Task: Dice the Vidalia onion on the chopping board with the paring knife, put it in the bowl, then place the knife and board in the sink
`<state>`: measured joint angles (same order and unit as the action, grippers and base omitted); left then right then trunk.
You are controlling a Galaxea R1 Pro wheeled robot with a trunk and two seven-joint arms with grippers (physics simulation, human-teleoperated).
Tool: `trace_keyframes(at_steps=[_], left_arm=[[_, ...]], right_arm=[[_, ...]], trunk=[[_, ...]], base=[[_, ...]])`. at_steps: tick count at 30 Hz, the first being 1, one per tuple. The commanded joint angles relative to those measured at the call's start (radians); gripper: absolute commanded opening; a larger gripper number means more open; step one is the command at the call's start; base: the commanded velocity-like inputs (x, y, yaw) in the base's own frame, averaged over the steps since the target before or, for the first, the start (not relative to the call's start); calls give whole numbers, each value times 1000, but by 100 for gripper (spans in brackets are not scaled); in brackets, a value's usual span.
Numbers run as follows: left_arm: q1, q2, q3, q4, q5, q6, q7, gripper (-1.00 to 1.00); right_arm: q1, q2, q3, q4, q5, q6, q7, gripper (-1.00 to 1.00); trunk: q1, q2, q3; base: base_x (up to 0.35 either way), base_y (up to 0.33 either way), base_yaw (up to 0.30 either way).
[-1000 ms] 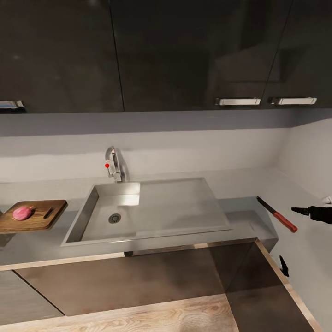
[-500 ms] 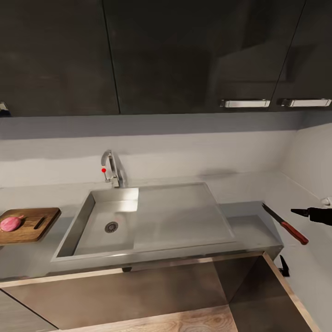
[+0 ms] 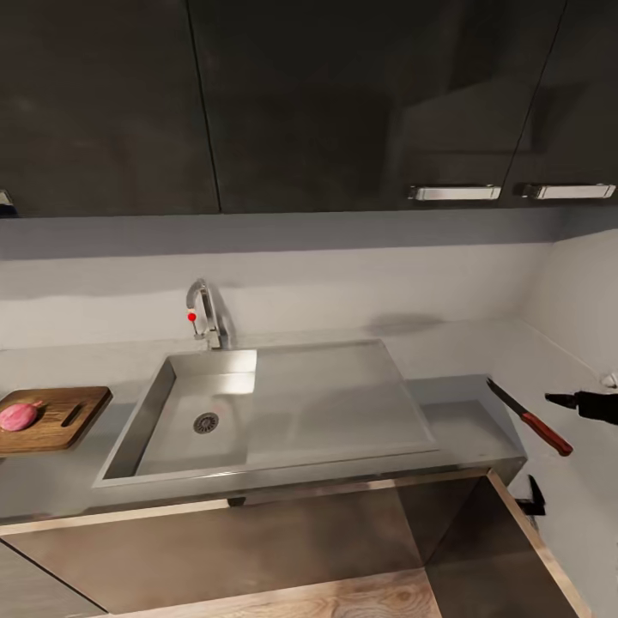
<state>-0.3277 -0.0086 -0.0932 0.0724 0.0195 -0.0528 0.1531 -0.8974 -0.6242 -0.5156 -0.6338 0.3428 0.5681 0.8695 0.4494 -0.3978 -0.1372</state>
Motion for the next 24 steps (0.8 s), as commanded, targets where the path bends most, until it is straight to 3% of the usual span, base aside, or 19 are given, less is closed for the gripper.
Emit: trace_keyframes(at_steps=[1,6,15,24], left_arm=[[-2,-1,-8,4,2,-6,3,100],[-2,-1,-8,5,2,-6,3,100],[-2,-1,-8,6,2,-6,3,100],[-2,-1,-8,6,2,-6,3,100]], right_arm=[[-1,0,-6,11,8,-4,-1,100],[-1,-2,-9,37,8,-44,-42,100],[-1,-3,-10,42,8,-50,-49,100],[-1,-3,-42,42,8,-53,-49,100]], trunk=[[1,-2,-2],[1,-2,-2],[1,-2,-11],[1,-2,-22]], base=[[0,-2,0],[0,0,0],[0,0,0],[0,0,0]])
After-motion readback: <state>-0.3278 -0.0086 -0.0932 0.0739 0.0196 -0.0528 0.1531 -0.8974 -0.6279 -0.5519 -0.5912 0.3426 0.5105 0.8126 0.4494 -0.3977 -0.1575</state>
